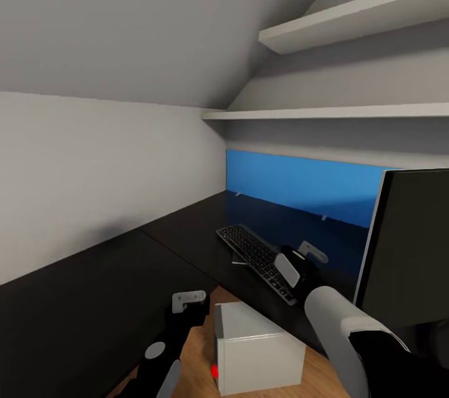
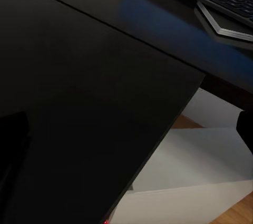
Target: In the bedroom, organize the workspace by keeping the computer under the desk, ensuring the monitor is on the desk, placing the keyboard on the desk next to the monitor, placing the mouse on the desk next to the keyboard, moving the folder from the swivel chair onto the desk next to the mouse, stacking the notebook on top of the folder with the pen on top of the notebook, and positioning the swivel chair next to the desk.
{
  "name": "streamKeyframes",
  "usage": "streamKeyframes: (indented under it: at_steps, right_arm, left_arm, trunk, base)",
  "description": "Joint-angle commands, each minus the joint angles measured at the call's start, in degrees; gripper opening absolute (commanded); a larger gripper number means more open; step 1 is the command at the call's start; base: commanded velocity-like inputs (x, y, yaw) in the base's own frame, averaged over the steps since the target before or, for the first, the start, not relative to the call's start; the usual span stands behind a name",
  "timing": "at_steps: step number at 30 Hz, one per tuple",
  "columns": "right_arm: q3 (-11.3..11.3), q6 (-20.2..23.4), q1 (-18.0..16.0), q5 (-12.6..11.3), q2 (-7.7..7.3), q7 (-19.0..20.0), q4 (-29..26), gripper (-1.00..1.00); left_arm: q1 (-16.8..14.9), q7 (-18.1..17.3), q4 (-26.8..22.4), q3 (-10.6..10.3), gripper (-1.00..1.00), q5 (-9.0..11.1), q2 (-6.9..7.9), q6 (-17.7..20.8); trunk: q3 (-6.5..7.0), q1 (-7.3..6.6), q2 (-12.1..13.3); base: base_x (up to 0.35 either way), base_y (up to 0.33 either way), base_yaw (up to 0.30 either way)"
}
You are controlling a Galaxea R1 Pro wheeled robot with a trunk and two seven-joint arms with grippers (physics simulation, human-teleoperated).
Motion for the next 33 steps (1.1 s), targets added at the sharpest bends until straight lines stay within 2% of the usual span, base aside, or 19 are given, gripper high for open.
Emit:
streamKeyframes:
  at_steps: [1, 8, 33]
  right_arm:
    - [0.1, -0.06, -0.03, -0.5, -0.13, -0.2, -0.05, 1.0]
    - [0.12, -0.06, -0.03, -1.09, -0.64, -0.14, -0.09, 1.0]
    - [0.12, -0.06, -0.03, -1.18, -0.66, -0.13, -0.08, 1.0]
  left_arm:
    - [-0.02, 0.48, 0.04, -0.1, 1.0, 1.46, 0.02, 0.35]
    - [-0.02, 0.48, 0.04, -0.1, 1.0, 1.46, 0.02, 0.36]
    - [-0.02, 0.39, 0.39, -0.1, 1.0, 1.46, 0.11, 0.44]
  trunk:
    - [-0.08, 0.0, -0.03]
    - [-0.08, 0.0, -0.03]
    - [-0.08, 0.0, -0.03]
  base:
    - [0.0, 0.0, 0.0]
    - [0.0, 0.0, 0.0]
    - [-0.019, 0.019, 0.0]
